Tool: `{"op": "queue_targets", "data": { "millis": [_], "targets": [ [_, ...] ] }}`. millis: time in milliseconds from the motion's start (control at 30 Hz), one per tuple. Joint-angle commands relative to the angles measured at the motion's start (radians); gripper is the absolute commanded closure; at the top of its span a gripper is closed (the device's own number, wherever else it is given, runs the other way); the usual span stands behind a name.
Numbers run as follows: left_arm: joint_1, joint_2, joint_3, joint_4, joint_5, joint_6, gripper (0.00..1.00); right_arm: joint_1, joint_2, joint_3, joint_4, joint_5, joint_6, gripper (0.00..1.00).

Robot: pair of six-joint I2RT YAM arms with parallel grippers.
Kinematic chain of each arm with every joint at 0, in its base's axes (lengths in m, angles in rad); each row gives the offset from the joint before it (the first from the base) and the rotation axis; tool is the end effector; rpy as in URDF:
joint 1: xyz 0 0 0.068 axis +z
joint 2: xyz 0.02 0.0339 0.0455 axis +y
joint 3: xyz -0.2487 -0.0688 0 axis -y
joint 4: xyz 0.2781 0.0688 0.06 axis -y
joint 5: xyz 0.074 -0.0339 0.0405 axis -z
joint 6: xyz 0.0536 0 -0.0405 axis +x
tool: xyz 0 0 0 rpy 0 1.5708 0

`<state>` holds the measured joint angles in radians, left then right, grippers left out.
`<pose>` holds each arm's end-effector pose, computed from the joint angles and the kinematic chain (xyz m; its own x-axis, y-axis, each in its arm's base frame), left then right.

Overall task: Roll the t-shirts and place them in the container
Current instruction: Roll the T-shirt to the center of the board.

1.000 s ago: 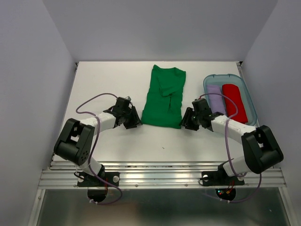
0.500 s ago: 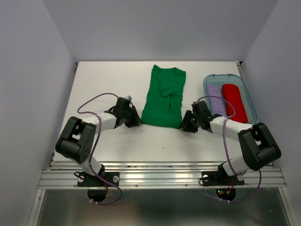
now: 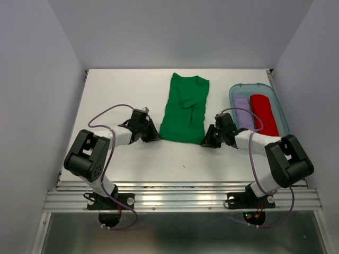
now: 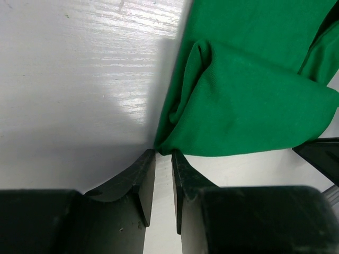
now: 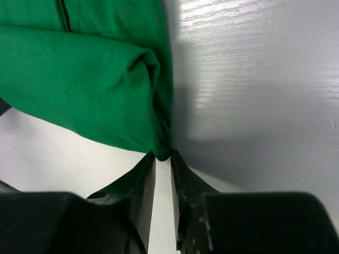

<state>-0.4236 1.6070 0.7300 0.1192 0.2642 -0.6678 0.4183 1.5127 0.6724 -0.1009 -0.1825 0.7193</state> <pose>0.3081 -0.1543 0.1002 -0.8448 -0.2748 -0.4592 0.0593 0.8047 -0.5907 0.2797 0.1350 0.0923 -0.8831 0.3165 -0.3463 0.1127 0.8597 0.4983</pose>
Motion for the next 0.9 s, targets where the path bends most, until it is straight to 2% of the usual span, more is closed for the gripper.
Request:
{"op": "queue_targets", "data": {
  "millis": [0,167,200,233,400,533,633,667,700,733,867],
  "targets": [
    [0.003,0.014,-0.003,0.01,-0.002,0.004,0.7,-0.003,0.021,0.0,-0.019,0.028,-0.011,0.76],
    [0.003,0.022,-0.003,0.02,0.01,0.002,0.69,-0.003,0.011,-0.01,-0.02,0.043,-0.006,0.75],
    [0.003,0.022,-0.003,0.022,0.012,0.004,0.68,-0.003,0.007,-0.01,-0.02,0.044,-0.004,0.7],
    [0.003,0.021,-0.003,0.022,0.012,0.002,0.64,-0.003,0.0,-0.011,-0.022,0.049,0.0,0.61],
    [0.003,0.021,-0.007,0.027,0.012,0.0,0.63,-0.003,-0.009,-0.016,-0.025,0.069,0.002,0.62],
    [0.003,0.019,-0.011,0.03,0.017,-0.006,0.67,-0.003,-0.011,-0.011,-0.023,0.075,-0.003,0.71],
    [0.003,0.021,-0.011,0.03,0.015,-0.007,0.73,-0.003,0.0,-0.005,-0.023,0.072,-0.004,0.83],
    [0.003,0.022,-0.009,0.03,0.015,-0.007,0.81,-0.003,0.0,-0.002,-0.023,0.072,-0.006,0.91],
    [0.003,0.024,-0.007,0.028,0.017,-0.006,0.87,-0.003,0.0,0.0,-0.022,0.072,-0.007,0.96],
    [0.003,0.024,-0.006,0.028,0.017,-0.006,1.0,-0.003,-0.003,0.0,-0.022,0.071,-0.011,0.99],
    [0.003,0.013,-0.004,0.014,0.021,-0.01,1.0,-0.003,-0.02,0.0,-0.023,0.057,-0.02,0.99]
  ]
}}
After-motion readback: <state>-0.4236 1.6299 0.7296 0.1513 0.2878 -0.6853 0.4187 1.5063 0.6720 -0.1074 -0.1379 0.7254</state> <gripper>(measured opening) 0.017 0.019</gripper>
